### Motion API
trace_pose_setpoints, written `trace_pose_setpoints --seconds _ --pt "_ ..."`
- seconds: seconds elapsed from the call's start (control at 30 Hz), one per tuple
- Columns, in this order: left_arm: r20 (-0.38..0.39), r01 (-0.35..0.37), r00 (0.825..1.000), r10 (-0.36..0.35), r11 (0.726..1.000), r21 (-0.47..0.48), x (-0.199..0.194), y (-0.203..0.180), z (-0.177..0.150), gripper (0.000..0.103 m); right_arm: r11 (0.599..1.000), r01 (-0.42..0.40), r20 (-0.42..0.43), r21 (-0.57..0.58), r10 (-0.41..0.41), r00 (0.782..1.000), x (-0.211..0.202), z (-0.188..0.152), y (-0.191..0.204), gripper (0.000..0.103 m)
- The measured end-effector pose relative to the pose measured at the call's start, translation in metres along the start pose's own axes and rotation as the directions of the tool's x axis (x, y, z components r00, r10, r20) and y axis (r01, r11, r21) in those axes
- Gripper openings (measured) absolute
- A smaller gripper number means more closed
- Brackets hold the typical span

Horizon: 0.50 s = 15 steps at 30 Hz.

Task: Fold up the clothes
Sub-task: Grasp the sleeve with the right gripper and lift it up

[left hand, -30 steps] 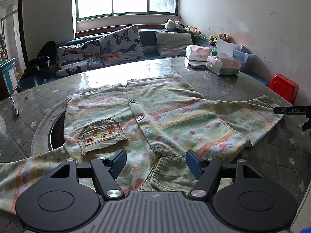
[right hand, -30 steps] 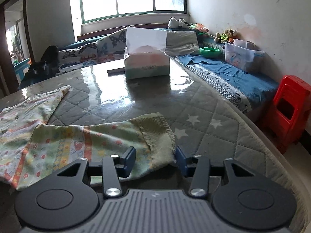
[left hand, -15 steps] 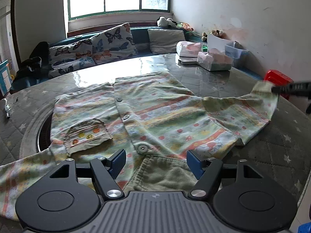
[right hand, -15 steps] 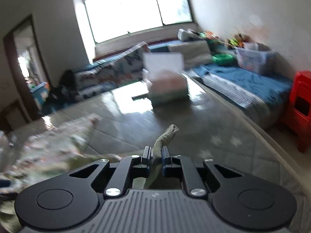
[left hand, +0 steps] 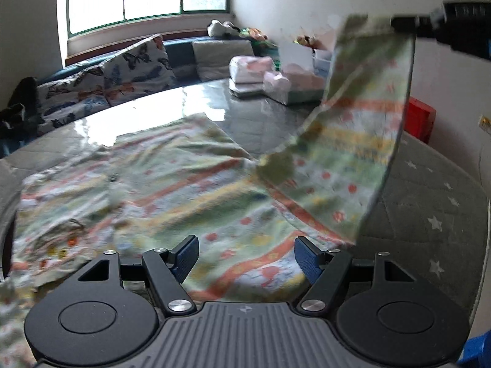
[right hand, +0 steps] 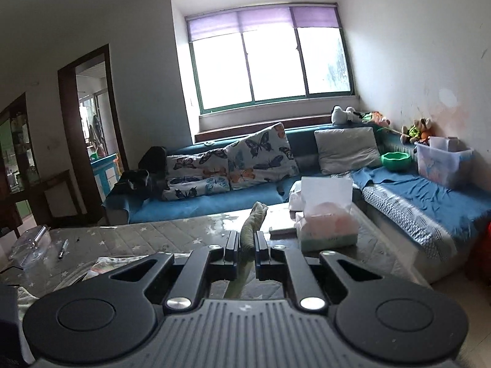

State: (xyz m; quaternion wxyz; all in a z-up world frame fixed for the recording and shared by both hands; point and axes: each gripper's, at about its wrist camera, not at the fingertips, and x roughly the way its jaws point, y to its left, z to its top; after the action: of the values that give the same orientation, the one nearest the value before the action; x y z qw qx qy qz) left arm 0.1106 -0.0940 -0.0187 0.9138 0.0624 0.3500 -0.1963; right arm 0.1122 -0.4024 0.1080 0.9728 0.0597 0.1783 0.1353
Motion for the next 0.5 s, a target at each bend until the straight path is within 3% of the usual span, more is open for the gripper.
trace_pose_setpoints --seconds 0.2,0.33,0.5 --pt "-0.017 0.010 1.000 -0.010 0.999 0.032 0.012 -0.012 -0.002 0.072 1.000 0.026 -0.001 0.010 -0.026 1.000 -0.002 -0.001 -0.004 0.009" --pt "-0.004 0.016 1.000 -0.016 1.000 0.008 0.006 -0.006 0.000 0.072 0.999 -0.034 -0.013 -0.036 0.034 0.999 0.002 0.005 0.023 0.009" --pt "0.071 -0.010 0.997 0.014 0.998 -0.060 -0.030 0.019 0.002 0.072 0.990 -0.110 -0.032 -0.093 0.107 0.994 0.007 0.012 0.057 0.009"
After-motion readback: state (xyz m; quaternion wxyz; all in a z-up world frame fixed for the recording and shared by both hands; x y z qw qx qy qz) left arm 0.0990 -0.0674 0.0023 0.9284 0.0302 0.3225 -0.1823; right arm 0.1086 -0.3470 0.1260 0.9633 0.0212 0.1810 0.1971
